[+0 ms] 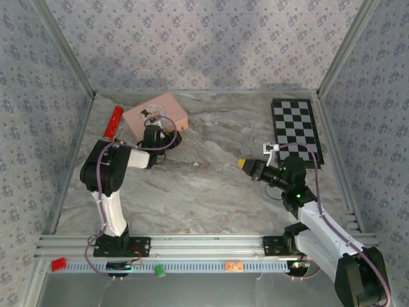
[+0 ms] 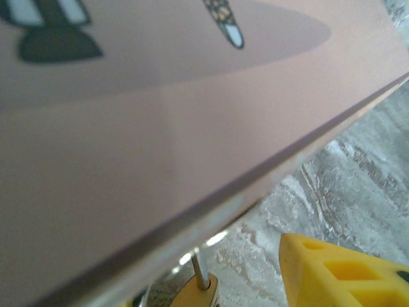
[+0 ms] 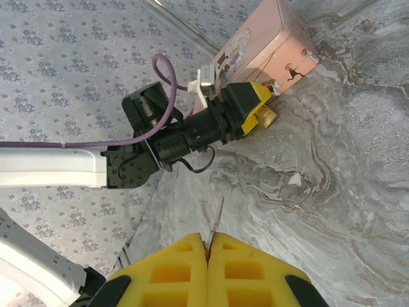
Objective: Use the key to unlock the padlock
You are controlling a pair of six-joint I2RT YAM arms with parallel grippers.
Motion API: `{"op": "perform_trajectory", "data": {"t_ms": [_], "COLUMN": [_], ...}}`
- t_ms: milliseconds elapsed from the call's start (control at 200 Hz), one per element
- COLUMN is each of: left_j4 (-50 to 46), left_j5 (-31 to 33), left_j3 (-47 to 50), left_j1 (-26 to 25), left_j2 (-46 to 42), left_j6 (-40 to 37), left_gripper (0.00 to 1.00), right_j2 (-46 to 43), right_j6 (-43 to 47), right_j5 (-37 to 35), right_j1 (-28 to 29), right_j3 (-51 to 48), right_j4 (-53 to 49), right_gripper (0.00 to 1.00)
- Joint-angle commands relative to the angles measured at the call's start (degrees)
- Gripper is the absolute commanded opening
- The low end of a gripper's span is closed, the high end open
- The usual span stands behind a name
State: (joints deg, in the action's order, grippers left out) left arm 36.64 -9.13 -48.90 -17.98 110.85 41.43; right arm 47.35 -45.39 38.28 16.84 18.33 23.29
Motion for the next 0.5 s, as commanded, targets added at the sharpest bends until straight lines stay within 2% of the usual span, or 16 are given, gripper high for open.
{"op": "perform_trajectory", "data": {"t_ms": [0, 230, 495], "left_j4": [5.68, 6.47, 8.31], "left_j5": [-1.04, -0.55, 0.15], "left_j3": [0.85, 0.98, 2.66], "left_j1": [0.40, 0.45, 0.40], "left_j2": [3.24, 3.85, 2.89], "left_j6": [4.31, 5.30, 5.85], "left_gripper": [0.56, 0.48, 0.29], "right_j2": [-0.98, -2.35, -2.82], "right_j6": [0.67, 1.08, 0.96], "right_j5": [-0.23, -0.67, -0.75], "right_j1": [0.10, 0.05, 0.14], "right_j3": [1.57, 1.26, 0.97], "right_j4": [-0.21, -1.54, -1.49], "right_gripper": [0.00, 0.00, 0.00]}}
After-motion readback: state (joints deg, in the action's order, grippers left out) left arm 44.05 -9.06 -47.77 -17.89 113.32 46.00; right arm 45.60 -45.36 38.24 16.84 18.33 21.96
